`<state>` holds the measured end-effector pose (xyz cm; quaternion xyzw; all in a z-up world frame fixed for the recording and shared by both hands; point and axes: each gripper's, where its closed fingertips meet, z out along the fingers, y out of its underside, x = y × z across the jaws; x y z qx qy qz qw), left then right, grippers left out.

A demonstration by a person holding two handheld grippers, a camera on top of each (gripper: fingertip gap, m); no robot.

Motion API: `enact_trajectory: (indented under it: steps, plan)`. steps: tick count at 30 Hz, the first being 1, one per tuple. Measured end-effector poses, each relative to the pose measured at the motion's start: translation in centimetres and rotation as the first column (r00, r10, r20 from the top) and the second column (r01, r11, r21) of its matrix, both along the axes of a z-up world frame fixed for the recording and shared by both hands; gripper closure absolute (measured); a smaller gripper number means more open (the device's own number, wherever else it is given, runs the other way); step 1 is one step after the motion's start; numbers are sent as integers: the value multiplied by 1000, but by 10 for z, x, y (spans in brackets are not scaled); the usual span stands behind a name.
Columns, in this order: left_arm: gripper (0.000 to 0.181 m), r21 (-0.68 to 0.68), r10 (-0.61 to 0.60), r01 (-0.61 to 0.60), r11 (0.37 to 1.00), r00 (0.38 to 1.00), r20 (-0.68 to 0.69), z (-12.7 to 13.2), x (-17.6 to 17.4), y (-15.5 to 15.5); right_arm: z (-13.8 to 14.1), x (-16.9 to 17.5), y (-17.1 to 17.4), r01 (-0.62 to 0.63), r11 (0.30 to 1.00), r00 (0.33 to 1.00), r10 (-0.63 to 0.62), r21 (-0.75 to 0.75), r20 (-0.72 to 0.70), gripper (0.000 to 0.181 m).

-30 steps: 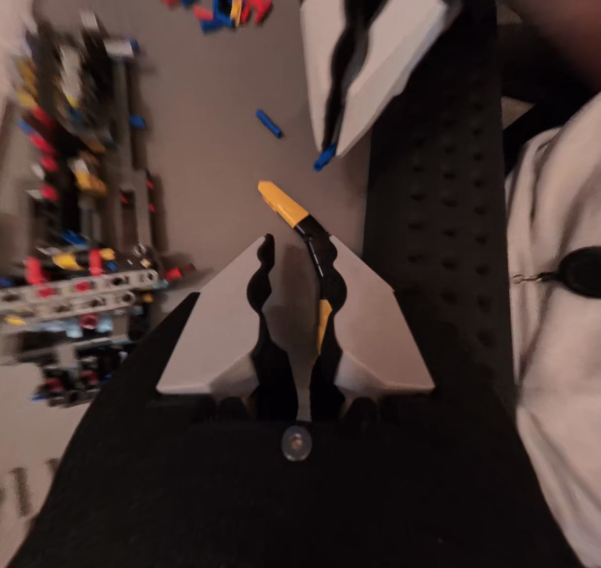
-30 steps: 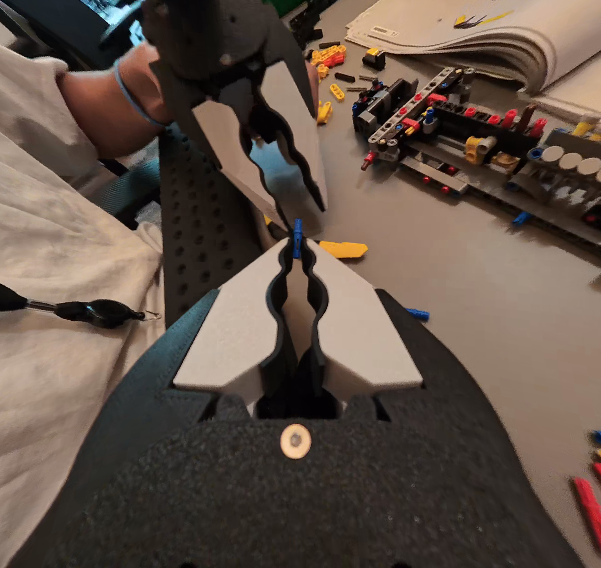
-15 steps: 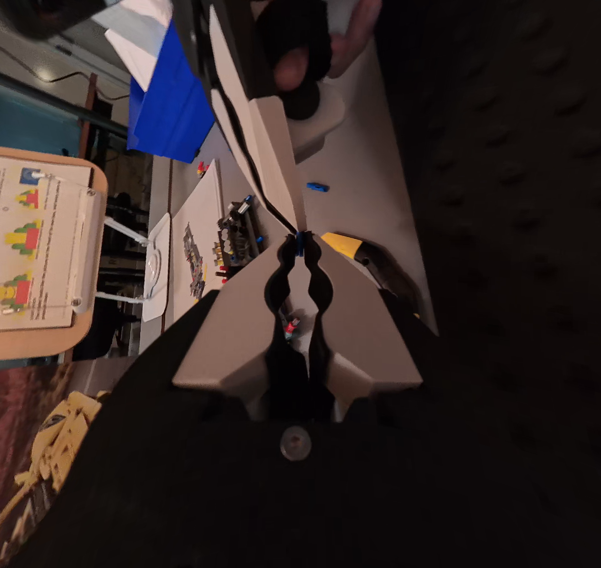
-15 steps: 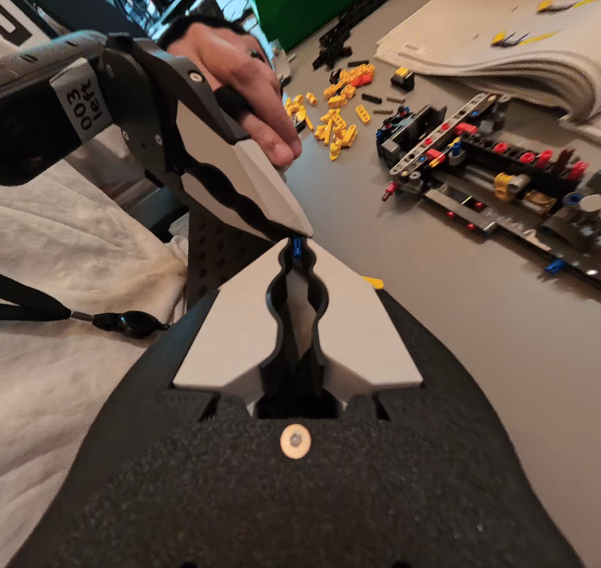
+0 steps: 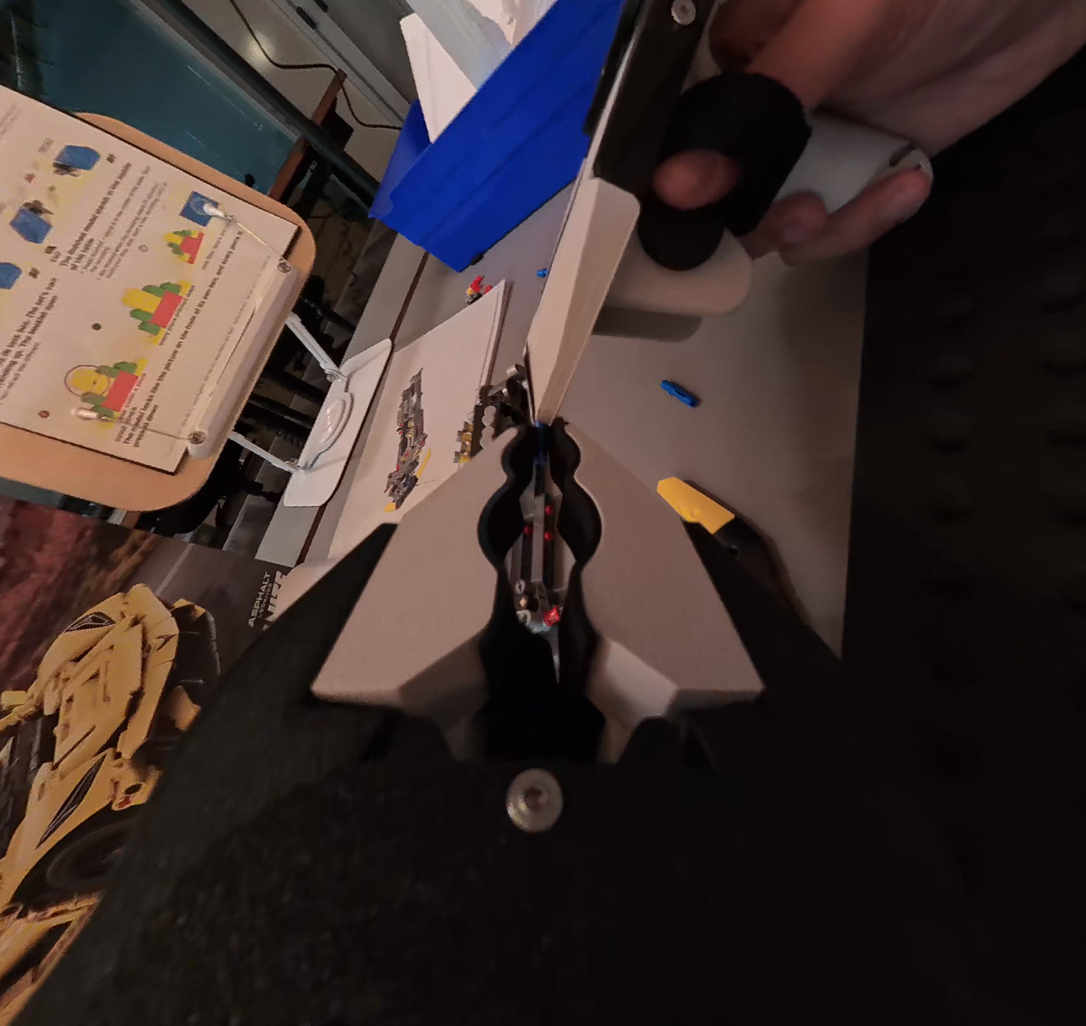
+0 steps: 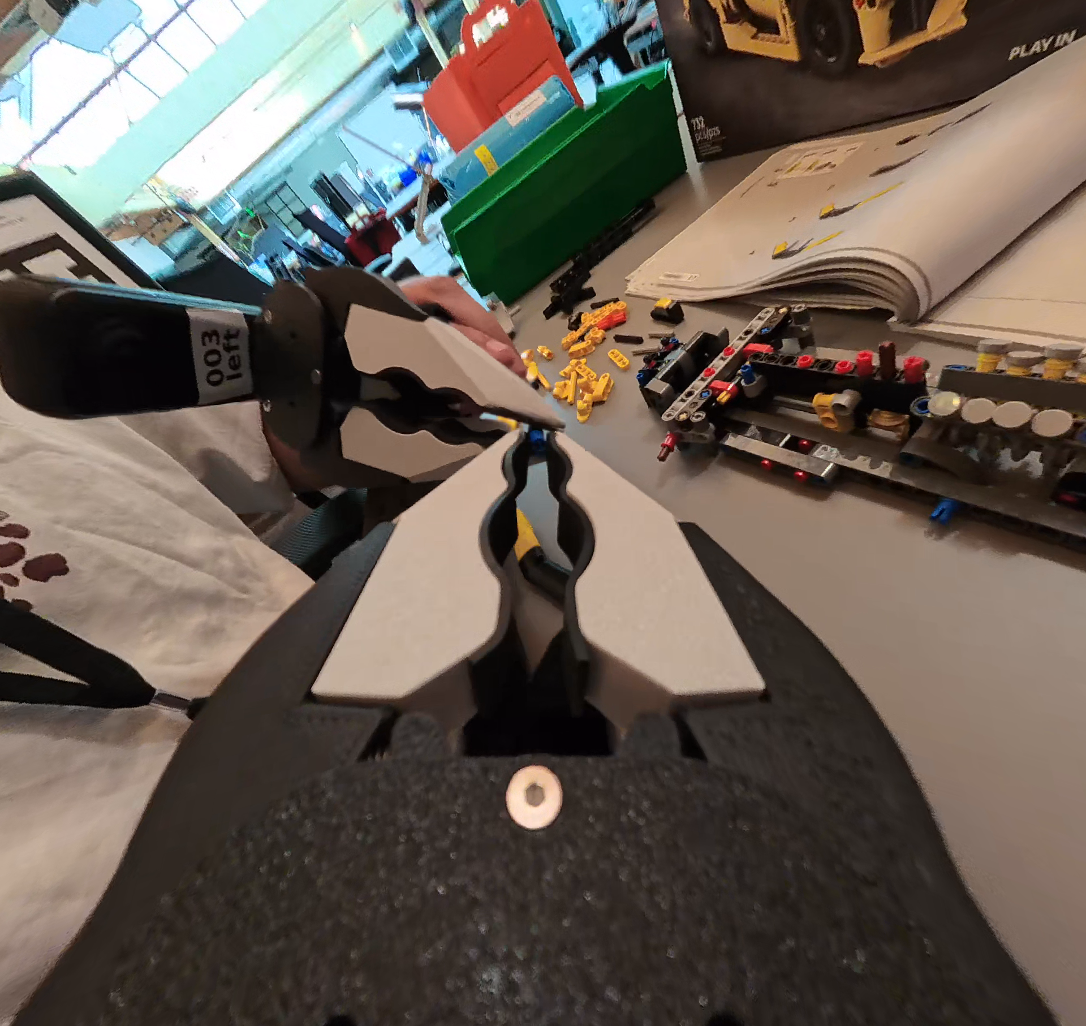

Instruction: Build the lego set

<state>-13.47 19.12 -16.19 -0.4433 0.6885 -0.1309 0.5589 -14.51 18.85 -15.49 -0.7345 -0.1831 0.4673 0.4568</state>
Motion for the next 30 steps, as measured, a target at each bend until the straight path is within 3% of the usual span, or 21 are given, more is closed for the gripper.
enact_trajectory:
  steps: [30]
  plan:
    - [178,144,2,2,990,1000,-24,-3,-1,2,-3,0,1,-17,998,999,14,-60,-49,176]
